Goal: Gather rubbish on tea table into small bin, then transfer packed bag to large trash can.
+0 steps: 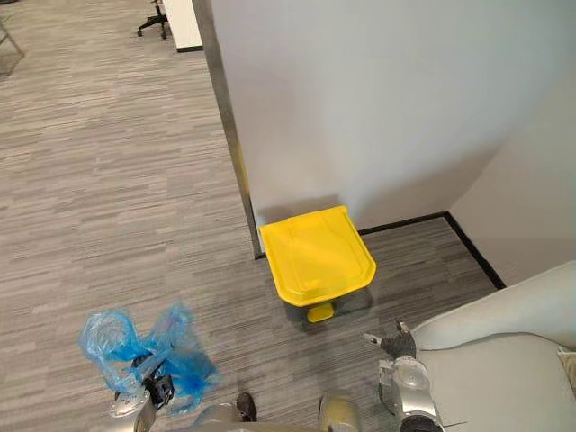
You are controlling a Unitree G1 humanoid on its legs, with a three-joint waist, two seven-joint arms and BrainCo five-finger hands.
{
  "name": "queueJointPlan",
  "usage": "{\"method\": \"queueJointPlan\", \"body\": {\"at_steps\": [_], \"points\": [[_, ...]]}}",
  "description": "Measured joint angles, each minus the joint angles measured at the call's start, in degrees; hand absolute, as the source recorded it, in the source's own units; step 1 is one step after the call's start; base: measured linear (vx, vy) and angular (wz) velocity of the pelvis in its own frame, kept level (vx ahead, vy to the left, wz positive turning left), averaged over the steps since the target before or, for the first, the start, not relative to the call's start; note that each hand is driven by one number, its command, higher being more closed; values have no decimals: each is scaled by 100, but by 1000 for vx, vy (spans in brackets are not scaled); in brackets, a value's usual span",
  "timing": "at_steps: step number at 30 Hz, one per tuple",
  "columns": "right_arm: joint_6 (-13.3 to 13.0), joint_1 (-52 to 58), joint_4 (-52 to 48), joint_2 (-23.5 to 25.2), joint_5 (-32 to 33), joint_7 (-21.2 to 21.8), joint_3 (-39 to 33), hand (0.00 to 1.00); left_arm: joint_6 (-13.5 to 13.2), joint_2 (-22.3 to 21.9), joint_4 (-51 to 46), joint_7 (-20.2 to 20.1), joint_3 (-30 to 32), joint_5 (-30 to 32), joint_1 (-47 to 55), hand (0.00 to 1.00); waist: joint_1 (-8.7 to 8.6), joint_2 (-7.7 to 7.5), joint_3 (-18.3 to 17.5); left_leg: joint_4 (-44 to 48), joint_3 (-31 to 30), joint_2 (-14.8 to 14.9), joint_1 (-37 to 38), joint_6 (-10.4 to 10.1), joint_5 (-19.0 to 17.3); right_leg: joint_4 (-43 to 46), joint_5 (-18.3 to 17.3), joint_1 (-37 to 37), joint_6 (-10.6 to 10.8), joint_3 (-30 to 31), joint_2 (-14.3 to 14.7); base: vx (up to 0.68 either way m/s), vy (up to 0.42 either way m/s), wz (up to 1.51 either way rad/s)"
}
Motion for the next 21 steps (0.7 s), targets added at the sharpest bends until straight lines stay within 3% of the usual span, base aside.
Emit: {"method": "queueJointPlan", "body": {"at_steps": [1, 2, 3, 5, 8, 10, 12, 15, 18, 21], "points": [[-2, -7, -32, 91, 0, -4, -5, 0, -8, 67, -6, 0, 8, 0, -77, 100, -26, -170, 53, 219, -20, -137, -42, 21, -119, -473, 17, -25, 19, -126, -58, 95, 6, 32], [-11, 3, -125, 154, 4, -5, -6, 0, -28, 170, -83, -2, -15, 0, -166, 100, -123, -421, 171, 1323, -75, -237, -395, 165, -495, -1296, 148, 100, 182, -280, -164, 137, 52, 52], [5, -80, -181, -32, 10, -22, -53, 0, 21, 38, -12, -10, -184, -3, -372, 100, -180, -103, 523, 2141, -265, 55, -352, -14, -1167, -906, 729, 320, 528, -520, -183, 120, 99, 41], [77, 45, -250, -73, 54, -31, -189, 0, 23, -13, -77, 4, -290, -5, -446, 100, -165, -15, 669, 2375, -360, -16, -232, 30, -1464, 111, 366, 28, 741, -498, -336, 72, 57, 35], [147, 372, -277, -85, 82, -22, -287, 0, 22, 12, -277, 13, -329, -3, -575, 100, -163, 31, 526, 2669, -813, -88, -458, -74, -1733, 363, -103, -46, 268, -93, -188, 144, -98, 74], [159, 467, -261, -92, 117, -19, -637, 0, 25, -18, -287, 12, -329, 0, -550, 100, -178, 250, 368, 2668, -1255, -21, -601, -217, -1804, 412, -395, 79, 230, -268, -89, 289, -193, 92], [158, 436, -252, -112, 117, -25, -669, 0, 32, -57, -307, 12, -324, 2, -533, 100, -139, 359, 290, 2648, -1449, 75, -698, -366, -1763, 494, -520, 42, 119, -450, -41, 287, -171, 54], [128, 169, -245, -72, 114, -23, -612, 0, 33, -134, -300, 10, -371, 1, -525, 100, -109, 363, 244, 2179, -1542, 139, -564, -489, -1604, 520, -607, 48, 44, -468, 47, 284, -162, 24], [105, 124, -119, -74, 114, -18, -574, 0, 23, -148, -284, 7, -389, 2, -460, 100, -121, 356, -72, 1446, -1554, 137, -365, -548, -1281, 419, -586, 64, 9, -283, 136, 153, -74, 21], [109, 131, 121, -105, 114, -16, -556, 0, 13, -71, -154, 3, -413, 2, -363, 100, -134, 349, -227, 925, -1701, 142, -81, -552, -912, 446, -425, 153, -233, -151, 217, 205, -87, 31]]}}
